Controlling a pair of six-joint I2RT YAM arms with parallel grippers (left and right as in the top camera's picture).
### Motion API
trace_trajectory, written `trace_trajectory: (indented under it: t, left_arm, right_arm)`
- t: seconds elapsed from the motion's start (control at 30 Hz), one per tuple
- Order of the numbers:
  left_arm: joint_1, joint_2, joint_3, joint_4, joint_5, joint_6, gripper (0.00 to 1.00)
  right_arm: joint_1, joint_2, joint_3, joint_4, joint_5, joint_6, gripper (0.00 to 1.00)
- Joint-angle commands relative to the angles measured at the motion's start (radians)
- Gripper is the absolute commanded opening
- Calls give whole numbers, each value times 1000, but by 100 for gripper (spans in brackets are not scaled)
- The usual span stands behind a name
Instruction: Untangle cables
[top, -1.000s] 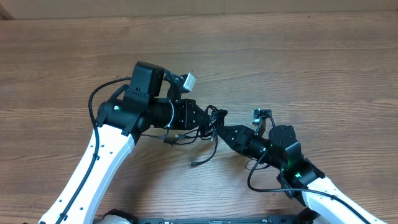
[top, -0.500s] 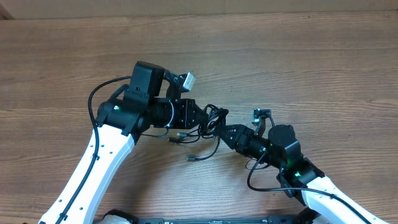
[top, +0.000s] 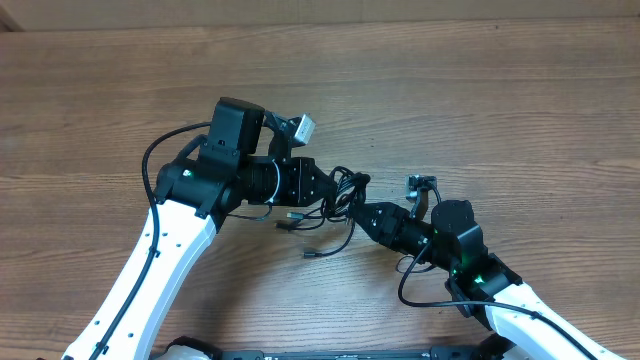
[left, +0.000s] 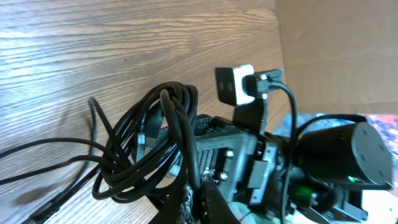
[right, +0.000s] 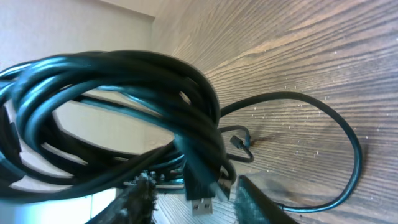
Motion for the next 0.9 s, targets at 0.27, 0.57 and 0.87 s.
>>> trace_trajectory:
  t: [0.27,0.57,0.87]
  left_arm:
    - [-19,-4,1,6,66,2,4]
    - [-62,-4,1,7,60,29,4]
    - [-99,-4,1,3,299,217,4]
  right_arm:
    - [6,-1,19,111,-39,133,4]
    - [3,-1,19,230,-81,180,4]
    - [3,0,19,183,112,181,5]
